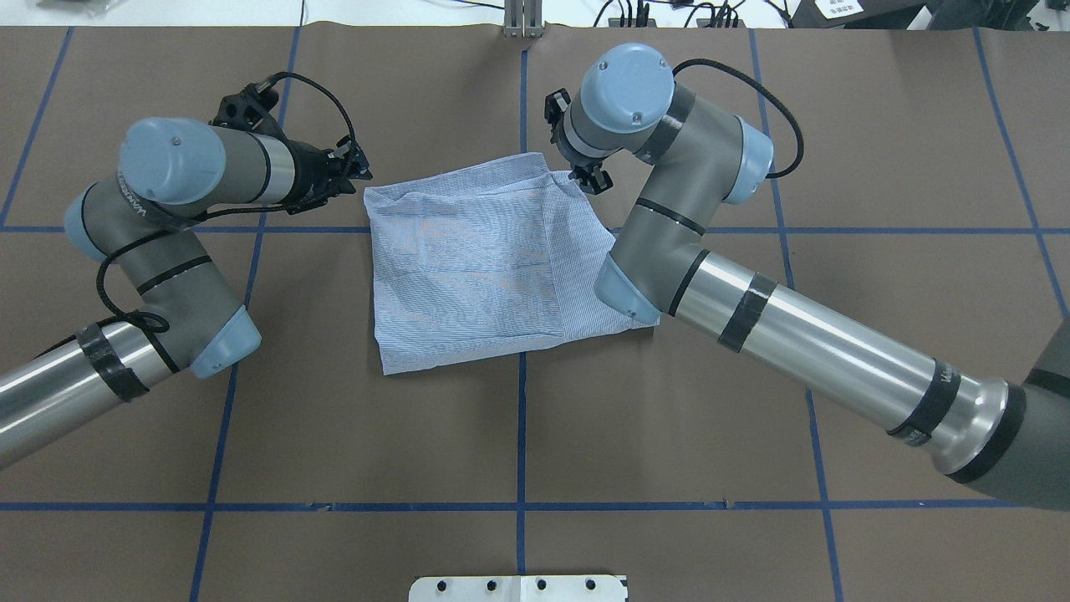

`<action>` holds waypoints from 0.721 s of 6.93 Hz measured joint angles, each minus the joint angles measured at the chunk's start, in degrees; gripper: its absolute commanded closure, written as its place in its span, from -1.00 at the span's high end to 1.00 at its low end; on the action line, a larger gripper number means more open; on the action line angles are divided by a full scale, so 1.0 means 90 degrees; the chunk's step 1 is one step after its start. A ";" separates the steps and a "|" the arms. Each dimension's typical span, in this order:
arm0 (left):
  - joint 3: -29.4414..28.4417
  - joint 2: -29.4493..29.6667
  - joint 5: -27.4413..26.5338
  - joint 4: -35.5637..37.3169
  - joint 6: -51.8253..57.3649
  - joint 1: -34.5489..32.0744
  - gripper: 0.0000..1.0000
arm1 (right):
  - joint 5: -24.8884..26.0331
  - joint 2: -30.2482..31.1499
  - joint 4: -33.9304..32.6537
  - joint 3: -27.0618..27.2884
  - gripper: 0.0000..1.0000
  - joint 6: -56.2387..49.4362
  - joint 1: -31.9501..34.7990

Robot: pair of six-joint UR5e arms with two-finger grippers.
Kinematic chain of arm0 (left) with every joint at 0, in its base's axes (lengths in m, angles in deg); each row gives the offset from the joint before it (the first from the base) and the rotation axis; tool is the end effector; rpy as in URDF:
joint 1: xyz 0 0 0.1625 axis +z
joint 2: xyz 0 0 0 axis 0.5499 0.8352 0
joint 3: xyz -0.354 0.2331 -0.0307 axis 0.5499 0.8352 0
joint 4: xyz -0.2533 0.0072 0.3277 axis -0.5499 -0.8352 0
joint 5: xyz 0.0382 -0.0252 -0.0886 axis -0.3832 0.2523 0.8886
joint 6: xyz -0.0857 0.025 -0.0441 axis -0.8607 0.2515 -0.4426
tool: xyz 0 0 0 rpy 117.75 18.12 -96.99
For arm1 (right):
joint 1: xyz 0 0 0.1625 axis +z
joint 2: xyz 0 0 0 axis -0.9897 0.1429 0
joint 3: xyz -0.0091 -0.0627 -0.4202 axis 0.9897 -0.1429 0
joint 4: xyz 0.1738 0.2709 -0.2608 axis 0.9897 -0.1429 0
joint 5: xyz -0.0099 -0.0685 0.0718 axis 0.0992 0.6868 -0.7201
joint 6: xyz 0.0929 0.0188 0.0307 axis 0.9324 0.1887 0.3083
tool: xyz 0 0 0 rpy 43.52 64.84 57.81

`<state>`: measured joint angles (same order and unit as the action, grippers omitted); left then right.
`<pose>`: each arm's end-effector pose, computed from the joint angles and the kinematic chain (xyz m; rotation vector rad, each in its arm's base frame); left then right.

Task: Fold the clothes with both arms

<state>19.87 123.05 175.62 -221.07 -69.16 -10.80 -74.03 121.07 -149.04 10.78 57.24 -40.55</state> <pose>0.4255 -0.5727 0.3501 0.2130 1.1792 -0.6791 -0.5340 -0.6213 0.2247 -0.1170 -1.0167 1.1241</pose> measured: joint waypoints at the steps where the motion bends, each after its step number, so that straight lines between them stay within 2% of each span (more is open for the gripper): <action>1: -0.0062 0.0003 0.0007 -0.0029 0.0242 -0.0104 0.54 | -0.0189 0.0020 0.0005 -0.0026 1.00 -0.0267 0.0181; 3: -0.0103 -0.0025 0.0333 -0.0016 0.1096 -0.0393 0.54 | -0.0570 0.0163 0.0005 -0.0004 1.00 -0.0951 0.0525; 5: -0.0073 -0.0291 0.1234 0.0003 0.2775 -0.0969 0.54 | -0.1150 0.0724 -0.0053 0.0361 1.00 -0.2249 0.0997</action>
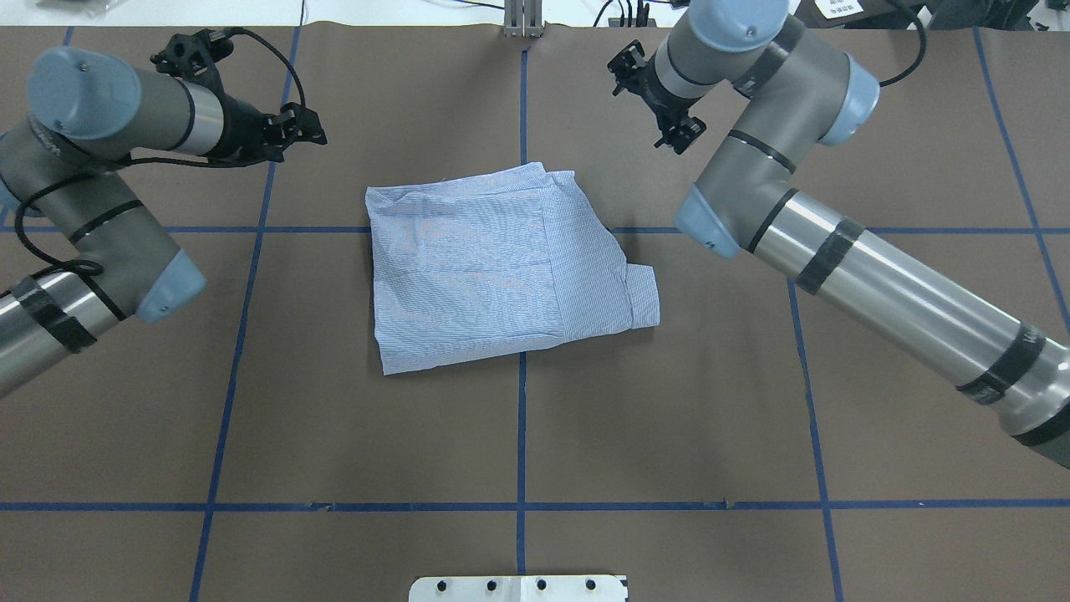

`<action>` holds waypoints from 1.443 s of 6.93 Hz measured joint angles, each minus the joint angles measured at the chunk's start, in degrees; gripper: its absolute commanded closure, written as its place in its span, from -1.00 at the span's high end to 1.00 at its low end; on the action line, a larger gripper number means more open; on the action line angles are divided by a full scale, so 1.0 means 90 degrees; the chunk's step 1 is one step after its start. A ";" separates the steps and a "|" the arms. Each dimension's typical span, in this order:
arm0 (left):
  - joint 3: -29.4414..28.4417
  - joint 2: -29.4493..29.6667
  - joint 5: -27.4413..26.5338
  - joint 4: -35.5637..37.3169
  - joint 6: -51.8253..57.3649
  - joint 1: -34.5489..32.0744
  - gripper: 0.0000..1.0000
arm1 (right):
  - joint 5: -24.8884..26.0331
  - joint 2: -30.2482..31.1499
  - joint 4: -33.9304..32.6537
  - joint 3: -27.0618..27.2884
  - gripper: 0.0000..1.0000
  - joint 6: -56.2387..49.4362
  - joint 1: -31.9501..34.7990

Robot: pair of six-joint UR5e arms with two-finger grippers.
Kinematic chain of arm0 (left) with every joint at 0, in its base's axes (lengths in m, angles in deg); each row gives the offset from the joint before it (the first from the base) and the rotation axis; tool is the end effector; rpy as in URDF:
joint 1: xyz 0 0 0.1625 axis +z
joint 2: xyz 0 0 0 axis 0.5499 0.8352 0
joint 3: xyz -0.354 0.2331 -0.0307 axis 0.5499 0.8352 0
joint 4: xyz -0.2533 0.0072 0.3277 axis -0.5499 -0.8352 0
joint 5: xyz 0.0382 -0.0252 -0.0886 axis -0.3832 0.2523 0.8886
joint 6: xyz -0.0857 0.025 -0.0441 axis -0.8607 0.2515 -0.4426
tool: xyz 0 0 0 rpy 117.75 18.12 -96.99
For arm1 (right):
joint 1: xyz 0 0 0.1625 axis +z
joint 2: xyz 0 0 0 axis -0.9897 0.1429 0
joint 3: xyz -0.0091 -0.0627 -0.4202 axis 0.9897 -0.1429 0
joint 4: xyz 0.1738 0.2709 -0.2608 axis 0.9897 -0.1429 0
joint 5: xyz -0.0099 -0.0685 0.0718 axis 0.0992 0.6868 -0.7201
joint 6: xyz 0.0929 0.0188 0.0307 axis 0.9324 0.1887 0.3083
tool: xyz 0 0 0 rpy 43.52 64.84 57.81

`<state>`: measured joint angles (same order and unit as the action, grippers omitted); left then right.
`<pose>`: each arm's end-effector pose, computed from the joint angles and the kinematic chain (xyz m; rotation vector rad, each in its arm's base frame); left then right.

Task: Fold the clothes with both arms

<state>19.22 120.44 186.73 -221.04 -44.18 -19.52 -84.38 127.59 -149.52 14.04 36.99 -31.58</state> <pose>0.3410 -0.6096 0.3854 0.3523 1.0933 -0.3319 -0.4276 -0.6663 0.2861 -0.0512 -0.9720 0.8758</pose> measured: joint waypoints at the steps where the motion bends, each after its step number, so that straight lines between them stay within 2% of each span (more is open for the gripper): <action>1: 0.0035 -0.0248 0.0423 -0.0002 0.1038 -0.0343 0.54 | -0.0438 0.0473 -0.0079 0.0314 1.00 -0.0927 0.0340; 2: 0.0065 -0.0520 0.0840 0.0017 0.2143 -0.0744 0.54 | -0.0985 0.0958 -0.0346 0.0693 1.00 -0.2070 0.0783; 3: 0.0062 -0.0769 0.1216 0.0048 0.3158 -0.1172 0.69 | -0.1473 0.1424 -0.0766 0.1110 1.00 -0.3349 0.1222; 4: 0.0038 -0.1005 0.1600 0.0142 0.4156 -0.1632 0.99 | -0.1770 0.1976 -0.1227 0.1581 1.00 -0.4791 0.1574; 7: 0.0011 -0.1524 0.2548 0.0930 0.6522 -0.2713 0.99 | -0.2260 0.3198 -0.2639 0.2482 1.00 -0.8479 0.2559; 9: 0.0378 -0.2072 0.2943 0.1160 0.7155 -0.3060 0.99 | -0.2357 0.3764 -0.3068 0.2656 1.00 -1.0085 0.3130; 10: 0.0486 -0.2206 0.2923 0.1194 0.7397 -0.3208 0.99 | -0.2446 0.4006 -0.3095 0.2686 1.00 -1.0442 0.3346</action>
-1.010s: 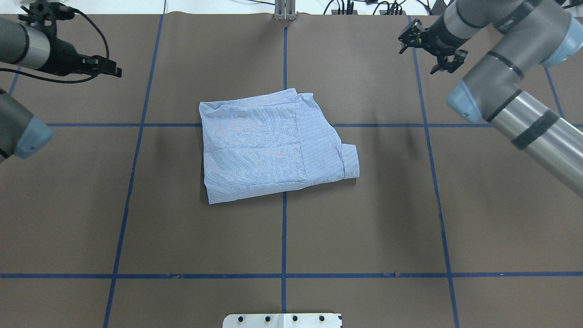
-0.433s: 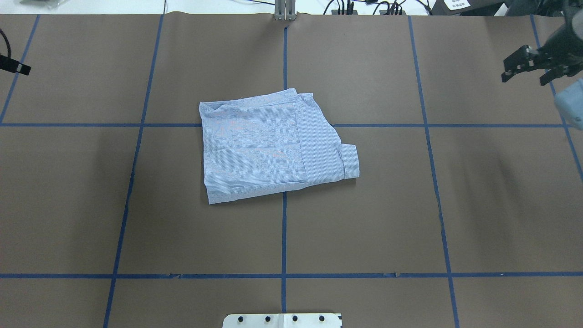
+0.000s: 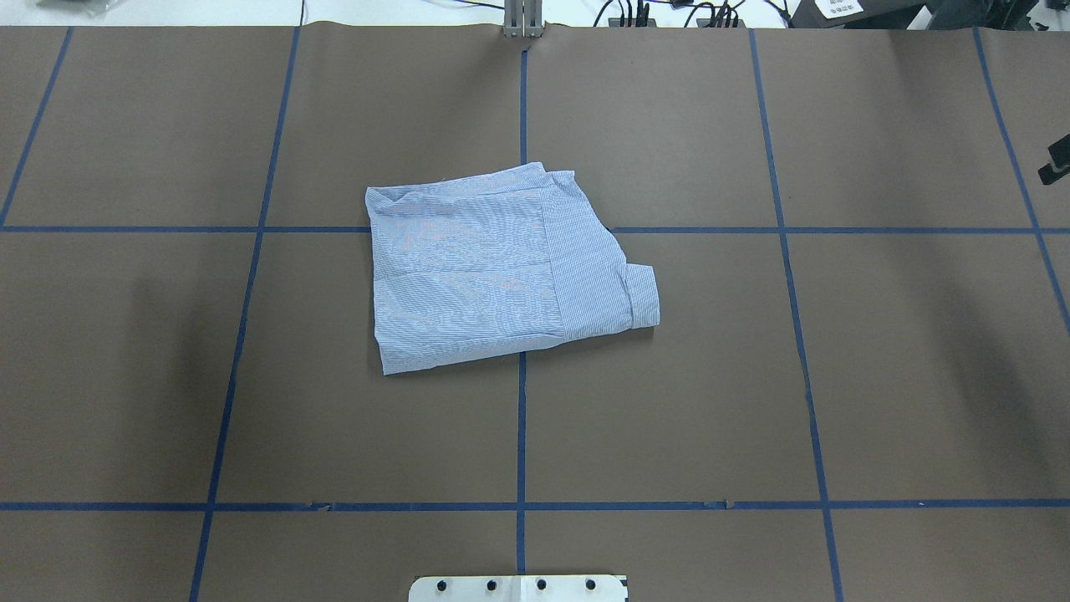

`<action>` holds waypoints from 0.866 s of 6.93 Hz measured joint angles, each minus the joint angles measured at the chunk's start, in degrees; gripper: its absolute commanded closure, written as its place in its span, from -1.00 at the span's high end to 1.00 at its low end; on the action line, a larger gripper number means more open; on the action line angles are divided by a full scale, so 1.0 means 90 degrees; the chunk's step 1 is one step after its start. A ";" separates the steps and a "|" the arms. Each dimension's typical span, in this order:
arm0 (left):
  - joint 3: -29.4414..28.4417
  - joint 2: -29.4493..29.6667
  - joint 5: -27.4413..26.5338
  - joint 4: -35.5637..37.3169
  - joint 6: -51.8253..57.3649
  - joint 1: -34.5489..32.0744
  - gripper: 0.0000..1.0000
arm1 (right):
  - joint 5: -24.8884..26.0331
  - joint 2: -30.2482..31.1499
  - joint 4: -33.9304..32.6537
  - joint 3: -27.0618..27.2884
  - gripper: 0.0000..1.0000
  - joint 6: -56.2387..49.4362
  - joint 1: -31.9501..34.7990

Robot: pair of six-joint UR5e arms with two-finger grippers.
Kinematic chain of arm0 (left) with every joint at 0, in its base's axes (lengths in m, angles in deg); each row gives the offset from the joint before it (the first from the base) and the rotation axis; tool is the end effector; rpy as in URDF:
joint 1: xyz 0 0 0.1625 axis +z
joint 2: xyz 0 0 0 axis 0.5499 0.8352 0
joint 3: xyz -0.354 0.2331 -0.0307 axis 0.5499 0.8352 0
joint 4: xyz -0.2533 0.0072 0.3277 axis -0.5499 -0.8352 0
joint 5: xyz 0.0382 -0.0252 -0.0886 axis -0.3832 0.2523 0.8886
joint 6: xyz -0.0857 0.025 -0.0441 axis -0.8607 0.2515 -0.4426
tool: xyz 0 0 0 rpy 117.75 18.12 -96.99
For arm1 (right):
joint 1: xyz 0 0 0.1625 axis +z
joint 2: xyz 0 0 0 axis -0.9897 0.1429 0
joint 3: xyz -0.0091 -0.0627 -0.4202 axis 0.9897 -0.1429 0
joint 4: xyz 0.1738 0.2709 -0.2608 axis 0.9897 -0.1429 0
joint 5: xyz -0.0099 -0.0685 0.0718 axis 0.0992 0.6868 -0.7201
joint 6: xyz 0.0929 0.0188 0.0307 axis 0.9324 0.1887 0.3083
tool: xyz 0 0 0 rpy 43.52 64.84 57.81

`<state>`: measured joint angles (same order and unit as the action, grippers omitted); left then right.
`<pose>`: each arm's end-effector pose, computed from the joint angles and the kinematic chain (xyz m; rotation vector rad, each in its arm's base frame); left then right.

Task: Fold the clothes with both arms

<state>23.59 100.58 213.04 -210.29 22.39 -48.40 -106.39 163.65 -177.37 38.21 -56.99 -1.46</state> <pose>0.0218 -0.5620 0.5716 0.5068 0.8813 0.3144 -0.0281 -0.5550 0.5486 0.0544 -0.7648 -0.0650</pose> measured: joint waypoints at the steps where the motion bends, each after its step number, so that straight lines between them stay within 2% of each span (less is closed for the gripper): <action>1: 0.0000 -0.0056 -0.0125 0.0031 0.0336 -0.0106 0.99 | -0.0158 0.0191 0.0014 0.0029 1.00 -0.0139 0.0154; 3: -0.0060 -0.0079 -0.0225 0.0346 0.0697 -0.0341 0.99 | -0.0343 0.0397 0.0029 0.0139 1.00 -0.0217 0.0347; 6: -0.0064 -0.0084 -0.0192 0.0955 0.0777 -0.0540 0.99 | -0.0330 0.0402 0.0013 0.0253 1.00 -0.0203 0.0375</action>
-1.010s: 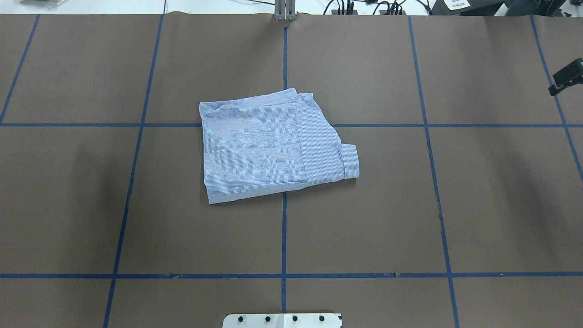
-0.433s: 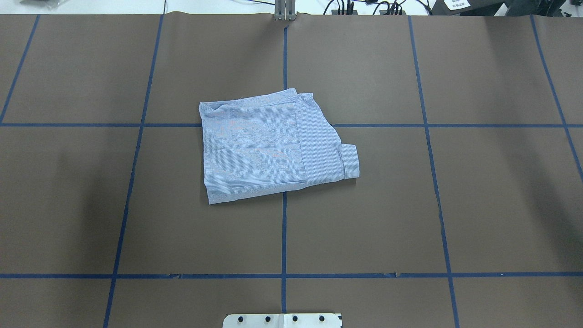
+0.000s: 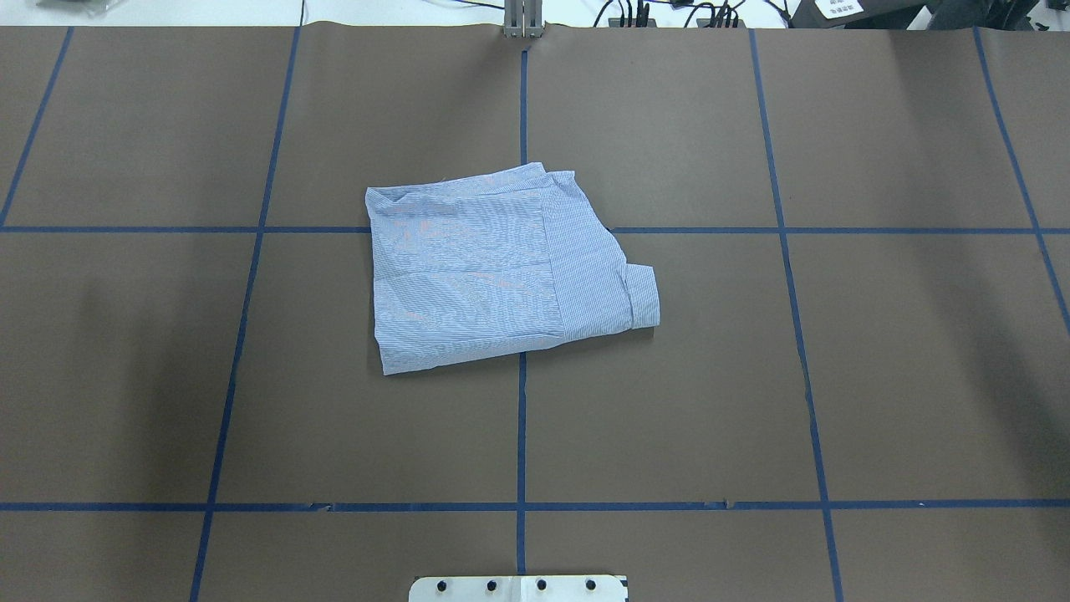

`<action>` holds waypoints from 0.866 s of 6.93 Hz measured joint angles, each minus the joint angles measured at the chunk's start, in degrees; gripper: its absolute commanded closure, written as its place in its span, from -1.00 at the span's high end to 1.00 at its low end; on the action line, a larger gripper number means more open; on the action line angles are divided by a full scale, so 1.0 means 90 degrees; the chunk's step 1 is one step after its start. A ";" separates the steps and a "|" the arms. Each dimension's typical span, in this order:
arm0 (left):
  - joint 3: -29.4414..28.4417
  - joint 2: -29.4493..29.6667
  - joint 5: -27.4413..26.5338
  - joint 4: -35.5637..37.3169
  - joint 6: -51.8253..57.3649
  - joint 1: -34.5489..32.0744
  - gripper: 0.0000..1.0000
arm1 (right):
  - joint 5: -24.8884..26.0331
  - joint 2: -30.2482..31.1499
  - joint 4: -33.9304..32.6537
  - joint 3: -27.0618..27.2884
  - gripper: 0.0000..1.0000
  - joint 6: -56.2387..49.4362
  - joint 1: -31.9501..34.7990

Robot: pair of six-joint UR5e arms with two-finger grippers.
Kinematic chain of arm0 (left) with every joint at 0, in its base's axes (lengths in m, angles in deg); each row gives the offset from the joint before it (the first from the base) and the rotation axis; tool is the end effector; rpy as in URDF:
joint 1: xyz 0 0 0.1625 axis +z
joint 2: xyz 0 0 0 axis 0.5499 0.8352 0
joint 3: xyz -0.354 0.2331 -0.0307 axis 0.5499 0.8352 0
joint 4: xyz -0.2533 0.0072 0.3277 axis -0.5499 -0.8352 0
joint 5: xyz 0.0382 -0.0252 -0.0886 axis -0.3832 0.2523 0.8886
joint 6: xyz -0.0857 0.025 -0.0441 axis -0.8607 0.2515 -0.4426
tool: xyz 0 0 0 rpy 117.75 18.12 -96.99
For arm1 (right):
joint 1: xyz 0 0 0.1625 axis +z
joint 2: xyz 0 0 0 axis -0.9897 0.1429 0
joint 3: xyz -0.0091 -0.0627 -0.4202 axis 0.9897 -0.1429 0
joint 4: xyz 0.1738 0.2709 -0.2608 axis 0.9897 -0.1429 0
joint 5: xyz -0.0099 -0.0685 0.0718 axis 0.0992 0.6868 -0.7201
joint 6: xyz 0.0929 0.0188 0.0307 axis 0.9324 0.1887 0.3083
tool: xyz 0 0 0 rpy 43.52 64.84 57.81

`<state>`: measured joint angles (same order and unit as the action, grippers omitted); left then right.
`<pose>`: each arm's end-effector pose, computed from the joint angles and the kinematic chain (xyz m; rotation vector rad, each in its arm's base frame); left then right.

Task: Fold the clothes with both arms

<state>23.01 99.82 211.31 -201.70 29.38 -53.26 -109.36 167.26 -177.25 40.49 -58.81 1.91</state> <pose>-0.0282 -0.5569 0.6040 0.4348 0.8063 0.2697 0.0038 -0.5290 0.5591 0.0612 -0.8106 -0.0361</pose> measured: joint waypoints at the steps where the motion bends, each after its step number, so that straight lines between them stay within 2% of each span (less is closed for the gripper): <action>1: 0.0017 -0.0016 0.0006 0.0145 0.0004 -0.0005 0.99 | -0.0001 -0.0004 -0.0021 0.0083 1.00 0.0032 -0.0001; 6: 0.0123 -0.0233 -0.0017 0.0180 -0.0030 -0.0031 0.99 | 0.0151 0.0136 -0.0042 0.0325 1.00 0.0072 -0.0003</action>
<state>24.12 97.72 211.15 -200.07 29.11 -53.54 -108.00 168.48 -177.63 43.41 -58.16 1.88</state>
